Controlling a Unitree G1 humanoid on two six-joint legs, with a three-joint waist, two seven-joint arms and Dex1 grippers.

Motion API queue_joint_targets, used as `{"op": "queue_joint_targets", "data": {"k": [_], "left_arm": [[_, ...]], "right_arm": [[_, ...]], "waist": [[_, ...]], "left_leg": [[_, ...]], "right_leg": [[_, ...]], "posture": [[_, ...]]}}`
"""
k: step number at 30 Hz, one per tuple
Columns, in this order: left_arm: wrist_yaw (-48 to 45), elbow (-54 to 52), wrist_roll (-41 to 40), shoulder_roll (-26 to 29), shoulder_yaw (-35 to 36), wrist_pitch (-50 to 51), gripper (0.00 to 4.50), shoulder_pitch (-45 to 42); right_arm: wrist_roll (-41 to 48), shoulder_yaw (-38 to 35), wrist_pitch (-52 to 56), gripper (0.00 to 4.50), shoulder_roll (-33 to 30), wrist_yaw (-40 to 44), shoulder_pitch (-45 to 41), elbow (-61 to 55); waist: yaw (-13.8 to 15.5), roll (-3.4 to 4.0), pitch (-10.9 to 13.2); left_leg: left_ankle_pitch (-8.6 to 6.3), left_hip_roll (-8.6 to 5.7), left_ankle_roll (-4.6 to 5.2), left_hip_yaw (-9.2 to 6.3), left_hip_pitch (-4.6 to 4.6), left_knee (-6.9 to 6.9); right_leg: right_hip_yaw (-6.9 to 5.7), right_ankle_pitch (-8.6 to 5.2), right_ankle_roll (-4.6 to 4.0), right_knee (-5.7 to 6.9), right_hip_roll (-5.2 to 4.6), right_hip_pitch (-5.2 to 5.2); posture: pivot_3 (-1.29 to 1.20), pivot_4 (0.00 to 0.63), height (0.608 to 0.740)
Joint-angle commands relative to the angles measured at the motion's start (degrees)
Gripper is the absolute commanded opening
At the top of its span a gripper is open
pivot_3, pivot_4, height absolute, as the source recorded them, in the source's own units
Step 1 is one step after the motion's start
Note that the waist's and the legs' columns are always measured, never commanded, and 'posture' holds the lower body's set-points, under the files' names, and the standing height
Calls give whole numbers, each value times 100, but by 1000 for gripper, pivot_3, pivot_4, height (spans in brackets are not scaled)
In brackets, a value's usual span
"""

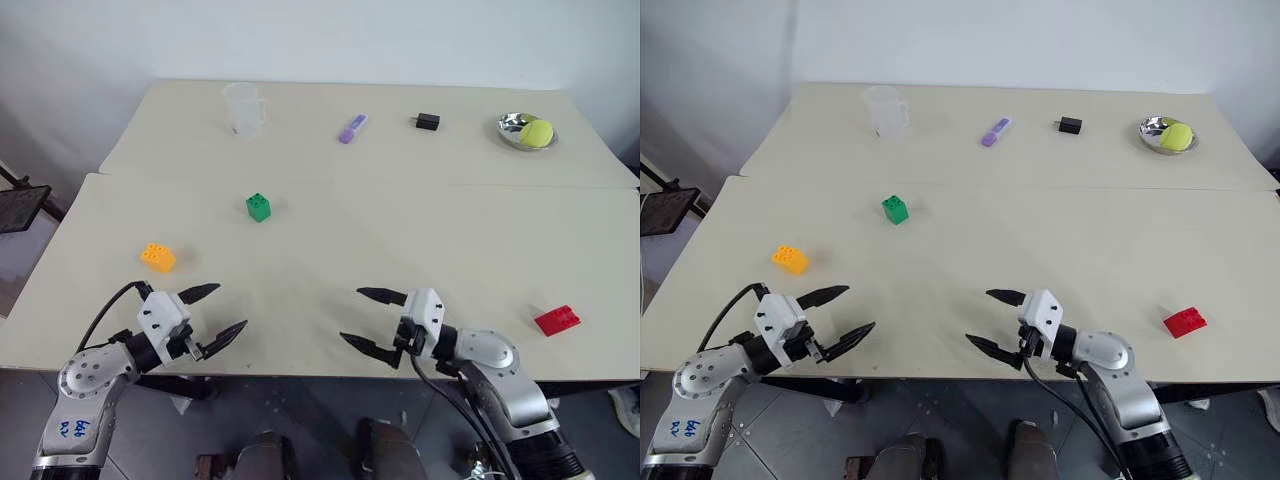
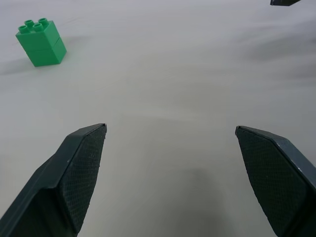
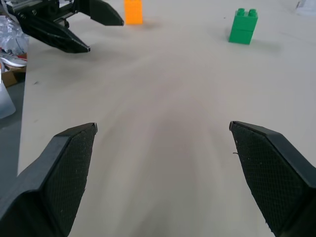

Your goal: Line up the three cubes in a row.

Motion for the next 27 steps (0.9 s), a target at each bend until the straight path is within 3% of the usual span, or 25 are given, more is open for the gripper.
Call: {"op": "queue_joint_targets", "data": {"k": [1,6,11,15,21,27], "left_arm": [[108,-44,-315,-38,129,358,4464,-189],[-317,-275,-792,6,120,567,4464,-344],[-558,-355,-650,103,-287,683,4464,-751],[-959,-128,-403,69,-947,589,4464,-1454],[-1133,164,-377,-302,-1454,619,4464,-2031],[-1265,387,-295,-498,-1731,615,4464,-2283]], "right_arm": [[197,-151,44,4500,77,-102,-12,-152],[839,-540,610,4500,275,-499,-83,-611],[1222,-1422,1055,4500,187,-1420,-122,-1587],[1885,-3140,1886,4500,-880,-1646,58,-1788],[1656,-5633,1822,4500,-1967,-967,1706,-835],[1677,-6583,1989,4500,-2001,-81,3354,-84]], "waist": [[4,0,0],[20,-1,-1],[43,-1,0],[110,-1,-1],[196,-2,-2],[144,3,-5]], "left_leg": [[0,0,0,1,0,0],[0,-1,1,0,-2,5],[0,-2,0,-1,-4,5],[0,-9,4,8,-8,6],[-12,-8,11,52,-7,-4],[-12,-7,19,82,3,-7]], "right_leg": [[0,0,0,0,0,0],[4,1,1,1,-1,1],[3,1,1,6,-1,-3],[4,2,2,-2,-2,1],[1,7,13,-26,4,3],[19,11,21,-66,8,16]], "posture": [[0,150,740],[0,150,740],[0,150,740],[0,150,740],[0,150,740],[0,150,740]]}}
